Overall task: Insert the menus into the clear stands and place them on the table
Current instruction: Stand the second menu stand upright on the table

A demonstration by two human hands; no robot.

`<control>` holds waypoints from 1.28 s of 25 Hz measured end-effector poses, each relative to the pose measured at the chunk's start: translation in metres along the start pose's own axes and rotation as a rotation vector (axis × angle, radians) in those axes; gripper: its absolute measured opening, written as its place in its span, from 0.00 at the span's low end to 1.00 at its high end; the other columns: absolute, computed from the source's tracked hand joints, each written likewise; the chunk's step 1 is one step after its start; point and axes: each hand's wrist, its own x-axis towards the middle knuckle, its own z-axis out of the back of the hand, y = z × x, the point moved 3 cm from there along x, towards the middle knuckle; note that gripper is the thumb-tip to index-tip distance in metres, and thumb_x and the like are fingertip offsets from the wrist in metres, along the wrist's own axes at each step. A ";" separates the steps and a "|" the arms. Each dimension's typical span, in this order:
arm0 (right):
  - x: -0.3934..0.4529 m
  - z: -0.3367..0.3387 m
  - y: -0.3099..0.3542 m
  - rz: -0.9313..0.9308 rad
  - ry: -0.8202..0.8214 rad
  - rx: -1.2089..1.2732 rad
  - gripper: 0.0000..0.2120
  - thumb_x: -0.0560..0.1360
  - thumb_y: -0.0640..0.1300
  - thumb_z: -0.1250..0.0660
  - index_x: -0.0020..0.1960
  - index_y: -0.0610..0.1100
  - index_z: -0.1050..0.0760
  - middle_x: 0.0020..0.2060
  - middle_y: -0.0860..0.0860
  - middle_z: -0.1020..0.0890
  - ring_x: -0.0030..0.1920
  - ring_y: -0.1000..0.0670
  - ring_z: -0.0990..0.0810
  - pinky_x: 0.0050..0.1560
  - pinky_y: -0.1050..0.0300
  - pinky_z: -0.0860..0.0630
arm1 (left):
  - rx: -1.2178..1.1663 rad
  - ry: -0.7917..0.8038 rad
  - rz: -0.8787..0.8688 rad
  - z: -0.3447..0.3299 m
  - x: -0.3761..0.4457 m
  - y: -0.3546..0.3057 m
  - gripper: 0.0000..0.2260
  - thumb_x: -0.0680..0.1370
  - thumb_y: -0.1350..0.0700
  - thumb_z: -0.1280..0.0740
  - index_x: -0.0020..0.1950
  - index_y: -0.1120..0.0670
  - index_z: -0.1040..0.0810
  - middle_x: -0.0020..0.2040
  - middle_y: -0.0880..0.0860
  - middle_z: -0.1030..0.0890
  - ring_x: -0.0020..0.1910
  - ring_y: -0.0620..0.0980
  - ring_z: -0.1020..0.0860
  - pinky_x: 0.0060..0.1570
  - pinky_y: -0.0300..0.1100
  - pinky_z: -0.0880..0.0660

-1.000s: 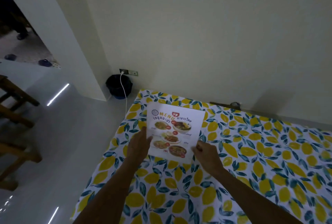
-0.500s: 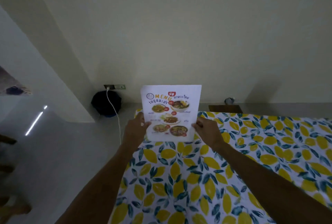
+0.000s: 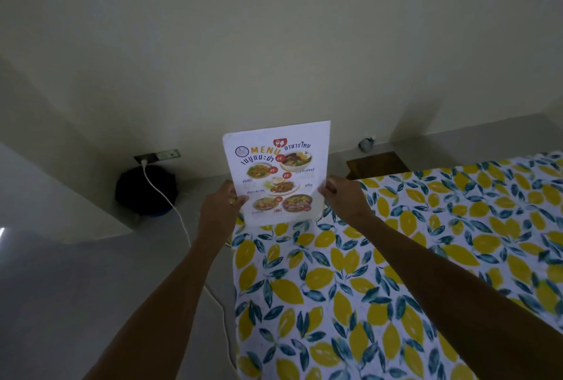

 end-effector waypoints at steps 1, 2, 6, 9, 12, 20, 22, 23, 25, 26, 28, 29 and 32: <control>0.003 -0.005 -0.001 -0.011 0.001 -0.014 0.12 0.77 0.45 0.34 0.41 0.37 0.25 0.36 0.40 0.19 0.34 0.43 0.25 0.36 0.57 0.37 | -0.016 0.002 0.004 0.000 0.002 0.001 0.17 0.74 0.41 0.32 0.60 0.46 0.23 0.51 0.49 0.14 0.45 0.47 0.16 0.43 0.55 0.17; 0.006 -0.009 -0.002 -0.024 0.001 -0.021 0.12 0.77 0.46 0.34 0.42 0.37 0.25 0.37 0.39 0.18 0.36 0.42 0.23 0.36 0.57 0.37 | -0.019 0.004 -0.008 -0.001 0.006 0.005 0.17 0.74 0.42 0.32 0.59 0.47 0.23 0.52 0.49 0.14 0.46 0.46 0.16 0.44 0.54 0.17; 0.010 -0.023 -0.008 -0.057 -0.024 -0.024 0.12 0.78 0.45 0.35 0.43 0.35 0.25 0.37 0.37 0.19 0.38 0.39 0.21 0.35 0.55 0.37 | 0.018 -0.034 -0.027 -0.008 0.013 0.013 0.12 0.75 0.44 0.32 0.56 0.46 0.23 0.52 0.48 0.15 0.46 0.45 0.17 0.45 0.52 0.18; 0.012 -0.027 -0.006 -0.073 -0.049 -0.017 0.12 0.78 0.44 0.35 0.41 0.35 0.28 0.35 0.37 0.20 0.34 0.39 0.23 0.34 0.55 0.38 | 0.029 -0.051 -0.023 -0.010 0.012 0.015 0.11 0.75 0.46 0.32 0.54 0.48 0.23 0.51 0.49 0.15 0.45 0.45 0.17 0.44 0.50 0.19; 0.015 -0.025 -0.004 -0.073 -0.043 -0.003 0.11 0.78 0.44 0.35 0.40 0.40 0.31 0.36 0.37 0.20 0.33 0.43 0.27 0.36 0.54 0.37 | 0.035 -0.078 -0.008 -0.011 0.009 0.013 0.10 0.76 0.49 0.31 0.55 0.49 0.22 0.50 0.50 0.15 0.44 0.45 0.18 0.44 0.46 0.21; 0.013 -0.024 -0.005 -0.102 -0.018 0.037 0.13 0.78 0.46 0.35 0.38 0.41 0.31 0.37 0.38 0.20 0.39 0.39 0.22 0.38 0.55 0.36 | 0.132 -0.093 0.024 -0.017 0.001 0.001 0.13 0.78 0.48 0.33 0.58 0.53 0.26 0.52 0.52 0.16 0.46 0.53 0.18 0.45 0.52 0.20; 0.014 -0.021 -0.007 -0.138 0.010 0.065 0.13 0.78 0.45 0.35 0.39 0.38 0.29 0.41 0.37 0.19 0.43 0.39 0.21 0.39 0.56 0.38 | 0.137 -0.073 0.055 -0.017 0.001 0.001 0.13 0.78 0.47 0.33 0.58 0.53 0.26 0.53 0.53 0.16 0.47 0.53 0.18 0.45 0.51 0.21; 0.014 -0.021 -0.009 -0.164 0.024 0.082 0.13 0.78 0.45 0.35 0.42 0.35 0.26 0.43 0.37 0.19 0.45 0.39 0.21 0.40 0.57 0.37 | 0.131 -0.062 0.079 -0.017 0.001 -0.001 0.14 0.77 0.47 0.33 0.58 0.53 0.26 0.53 0.53 0.16 0.47 0.54 0.18 0.46 0.51 0.21; 0.012 -0.022 -0.013 -0.184 0.048 0.111 0.13 0.77 0.46 0.35 0.49 0.35 0.23 0.48 0.39 0.17 0.50 0.39 0.20 0.44 0.57 0.33 | 0.127 -0.049 0.120 -0.016 -0.001 -0.002 0.15 0.77 0.47 0.33 0.59 0.54 0.26 0.55 0.53 0.16 0.49 0.54 0.18 0.46 0.49 0.23; 0.011 -0.021 -0.013 -0.178 0.053 0.126 0.13 0.77 0.46 0.35 0.51 0.36 0.22 0.49 0.39 0.17 0.52 0.40 0.20 0.46 0.56 0.32 | 0.127 -0.047 0.136 -0.016 -0.002 -0.003 0.15 0.77 0.48 0.32 0.59 0.54 0.26 0.55 0.54 0.17 0.49 0.54 0.18 0.46 0.48 0.24; 0.005 -0.017 -0.013 -0.175 0.050 0.165 0.14 0.77 0.47 0.34 0.56 0.38 0.22 0.53 0.41 0.17 0.55 0.42 0.20 0.49 0.56 0.30 | 0.145 -0.055 0.160 -0.015 -0.007 -0.008 0.15 0.77 0.48 0.32 0.58 0.56 0.27 0.55 0.55 0.17 0.47 0.54 0.19 0.44 0.46 0.27; 0.001 -0.011 -0.013 -0.183 0.054 0.178 0.14 0.77 0.47 0.34 0.58 0.39 0.22 0.54 0.42 0.17 0.55 0.42 0.20 0.50 0.56 0.29 | 0.156 -0.068 0.170 -0.014 -0.011 -0.012 0.15 0.77 0.49 0.31 0.57 0.57 0.27 0.54 0.55 0.18 0.46 0.53 0.20 0.43 0.45 0.28; -0.009 0.008 -0.020 -0.180 0.061 0.198 0.16 0.76 0.47 0.34 0.59 0.38 0.23 0.55 0.41 0.18 0.57 0.41 0.21 0.52 0.55 0.28 | 0.214 -0.109 0.160 -0.015 -0.023 -0.026 0.16 0.76 0.49 0.31 0.56 0.59 0.27 0.53 0.58 0.20 0.50 0.58 0.21 0.44 0.46 0.30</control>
